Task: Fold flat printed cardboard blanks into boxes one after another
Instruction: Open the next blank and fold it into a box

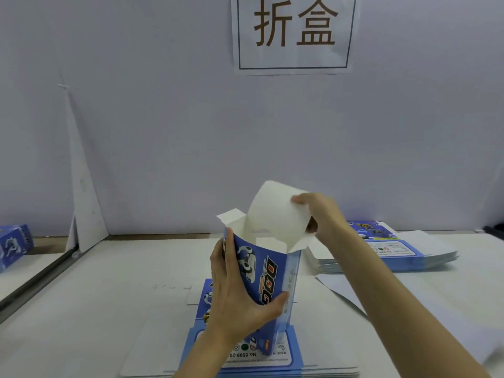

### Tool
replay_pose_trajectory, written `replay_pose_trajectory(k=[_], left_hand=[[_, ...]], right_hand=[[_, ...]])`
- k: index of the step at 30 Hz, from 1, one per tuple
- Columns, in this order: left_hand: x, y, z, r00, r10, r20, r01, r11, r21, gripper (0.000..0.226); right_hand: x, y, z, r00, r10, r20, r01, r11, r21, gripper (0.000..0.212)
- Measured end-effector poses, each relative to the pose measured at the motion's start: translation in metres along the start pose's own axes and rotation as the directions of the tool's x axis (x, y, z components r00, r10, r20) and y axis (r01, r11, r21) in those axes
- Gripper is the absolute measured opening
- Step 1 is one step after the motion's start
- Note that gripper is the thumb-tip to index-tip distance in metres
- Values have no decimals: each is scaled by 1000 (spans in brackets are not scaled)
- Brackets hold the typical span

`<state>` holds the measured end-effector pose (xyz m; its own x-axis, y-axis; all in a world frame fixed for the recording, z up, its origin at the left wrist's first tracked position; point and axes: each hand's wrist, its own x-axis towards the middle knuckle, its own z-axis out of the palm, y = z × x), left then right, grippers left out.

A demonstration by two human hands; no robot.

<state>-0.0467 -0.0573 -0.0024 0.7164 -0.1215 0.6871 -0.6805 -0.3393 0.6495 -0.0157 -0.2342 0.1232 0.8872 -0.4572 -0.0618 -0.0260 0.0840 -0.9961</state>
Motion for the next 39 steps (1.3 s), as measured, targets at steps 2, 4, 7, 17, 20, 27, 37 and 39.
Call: replay_pose_trajectory(k=[2, 4, 7, 17, 20, 27, 37, 39], left_hand=[[-1, 2, -1, 1000, 4, -9, -4, 1000, -25, 120], [-3, 4, -2, 1000, -13, -27, 12, 999, -32, 122], [-7, 2, -1, 998, -25, -57, 26, 999, 22, 121], [-13, 0, -4, 998, -64, -20, 65, 997, 48, 122], [-13, 1, -3, 996, -82, -24, 83, 995, 58, 122], [-15, 4, -3, 995, -79, -59, 84, 994, 77, 114], [-18, -7, -10, 984, -175, 38, 179, 952, -250, 118], [-21, -18, -17, 961, -254, 112, 277, 863, -423, 114]], right_hand=[[6, 17, -7, 958, 275, 85, -279, 959, 46, 8], [8, 46, -13, 845, 471, 254, -477, 878, -42, 19], [3, 76, -20, 703, 555, 444, -554, 820, -148, 16], [-1, 2, -15, 899, -404, 167, 436, 799, -415, 22], [-13, -7, -6, 610, -763, 215, 702, 394, -592, 16], [-43, -25, 18, 819, -521, 240, 560, 817, -139, 25], [-51, -22, 23, 798, -538, 271, 603, 705, -375, 21], [-52, -15, 15, 751, -594, 288, 660, 691, -295, 34]])
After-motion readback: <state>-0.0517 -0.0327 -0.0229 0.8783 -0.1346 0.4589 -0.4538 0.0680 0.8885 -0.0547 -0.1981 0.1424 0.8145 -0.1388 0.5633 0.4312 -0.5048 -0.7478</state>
